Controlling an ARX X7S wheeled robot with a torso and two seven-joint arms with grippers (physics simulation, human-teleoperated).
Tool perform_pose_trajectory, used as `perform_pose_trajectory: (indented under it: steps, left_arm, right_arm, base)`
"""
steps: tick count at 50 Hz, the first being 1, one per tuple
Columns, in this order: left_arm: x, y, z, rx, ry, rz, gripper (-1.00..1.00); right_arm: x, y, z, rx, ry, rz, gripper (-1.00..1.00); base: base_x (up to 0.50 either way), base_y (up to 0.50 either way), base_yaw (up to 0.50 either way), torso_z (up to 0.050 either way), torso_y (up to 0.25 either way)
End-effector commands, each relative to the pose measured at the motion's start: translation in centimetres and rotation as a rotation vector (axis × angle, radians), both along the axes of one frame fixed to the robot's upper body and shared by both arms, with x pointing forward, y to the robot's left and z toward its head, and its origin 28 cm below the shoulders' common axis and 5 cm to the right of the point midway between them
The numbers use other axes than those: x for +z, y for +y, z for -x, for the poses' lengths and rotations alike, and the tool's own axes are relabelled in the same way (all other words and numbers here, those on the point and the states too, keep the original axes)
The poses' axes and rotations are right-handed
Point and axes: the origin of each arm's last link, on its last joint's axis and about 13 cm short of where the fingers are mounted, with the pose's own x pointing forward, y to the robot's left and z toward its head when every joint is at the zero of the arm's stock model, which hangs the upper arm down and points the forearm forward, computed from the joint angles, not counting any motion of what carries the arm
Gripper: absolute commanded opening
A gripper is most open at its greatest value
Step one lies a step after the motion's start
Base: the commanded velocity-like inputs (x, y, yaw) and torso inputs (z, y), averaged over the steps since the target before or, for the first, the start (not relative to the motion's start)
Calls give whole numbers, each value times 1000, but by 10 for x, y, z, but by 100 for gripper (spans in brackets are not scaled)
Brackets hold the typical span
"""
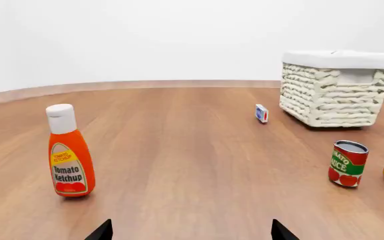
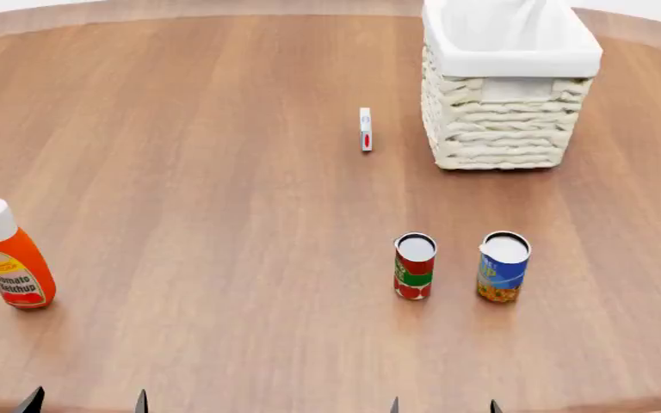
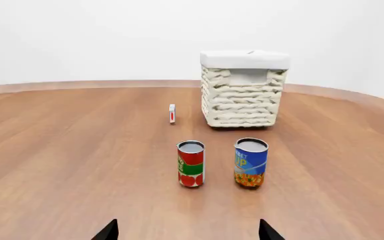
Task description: Pick up the cream cheese box, and put it in the basket.
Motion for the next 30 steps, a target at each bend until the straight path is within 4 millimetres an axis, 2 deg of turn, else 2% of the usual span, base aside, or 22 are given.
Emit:
perform_pose_trajectory:
  steps: [1,4,13,22,30]
  left_arm:
    - [0,0,0,0,0,0,100]
    - [2,2,0,16,-41,23,100]
    - [-1,2,-3,27,-15,21,100]
    - [13,1,-10,15,-18,29,100]
    - [12,3,-12,22,-12,39,100]
  right_arm:
    - [0,0,0,0,0,0,100]
    - [0,5,-1,30,12,-5,100]
    - [-1,7,1,32,1,11,100]
    - [6,6,-1,23,3,5,100]
    - [3,6,-6,17,12,-2,100]
  base:
    - [0,0,0,0,0]
    - [0,0,0,0,0]
    - [0,0,0,0,0]
    - [0,0,0,0,0]
    - [0,0,0,0,0]
